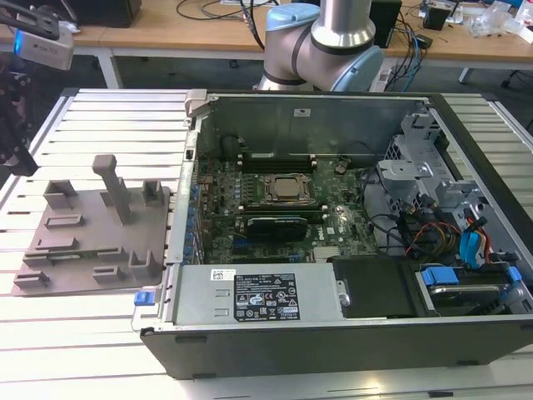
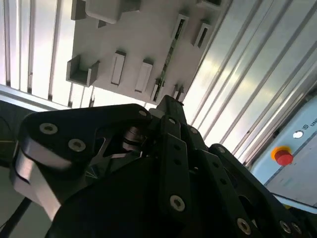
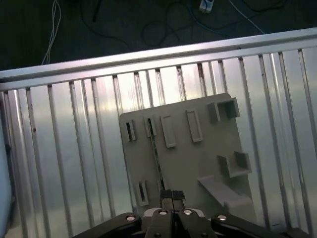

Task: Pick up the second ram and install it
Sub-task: 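Pick up the second ram and move it above second insertion slot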

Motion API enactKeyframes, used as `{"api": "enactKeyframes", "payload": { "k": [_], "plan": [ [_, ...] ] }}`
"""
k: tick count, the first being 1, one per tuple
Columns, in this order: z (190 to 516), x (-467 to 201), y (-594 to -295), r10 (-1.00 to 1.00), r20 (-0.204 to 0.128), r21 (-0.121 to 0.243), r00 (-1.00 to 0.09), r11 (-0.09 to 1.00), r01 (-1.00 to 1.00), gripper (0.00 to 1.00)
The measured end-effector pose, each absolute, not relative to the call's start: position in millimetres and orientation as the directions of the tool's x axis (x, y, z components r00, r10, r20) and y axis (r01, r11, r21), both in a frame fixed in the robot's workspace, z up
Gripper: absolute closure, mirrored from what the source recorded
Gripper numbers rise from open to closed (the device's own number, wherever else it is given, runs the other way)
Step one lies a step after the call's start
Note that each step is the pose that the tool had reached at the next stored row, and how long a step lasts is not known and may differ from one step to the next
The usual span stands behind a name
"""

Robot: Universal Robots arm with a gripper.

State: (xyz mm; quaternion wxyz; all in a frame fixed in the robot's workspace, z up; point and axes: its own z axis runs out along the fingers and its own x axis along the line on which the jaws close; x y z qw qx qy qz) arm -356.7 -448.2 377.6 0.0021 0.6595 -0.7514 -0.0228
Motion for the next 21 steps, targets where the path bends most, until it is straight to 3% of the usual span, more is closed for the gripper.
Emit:
{"api": "enactKeyframes", "payload": {
  "k": [4, 11, 12, 13, 14, 21],
  "plan": [
    [377.6, -356.8, -448.1, -0.998, -0.027, 0.037, -0.064, 0.063, -0.997, 0.89],
    [377.6, -356.8, -448.1, -0.998, -0.027, 0.037, -0.05, 0.049, -0.998, 0.89],
    [377.6, -356.8, -448.1, -0.998, -0.027, 0.037, -0.05, 0.049, -0.998, 0.84],
    [377.6, -356.8, -448.1, -0.998, -0.027, 0.037, -0.05, 0.049, -0.998, 0.71],
    [377.6, -356.7, -448.1, -0.998, -0.027, 0.037, -0.05, 0.049, -0.998, 0.64],
    [370.1, -356.7, -448.1, -0.998, -0.027, 0.037, -0.05, 0.049, -0.998, 0.64]
  ]
}}
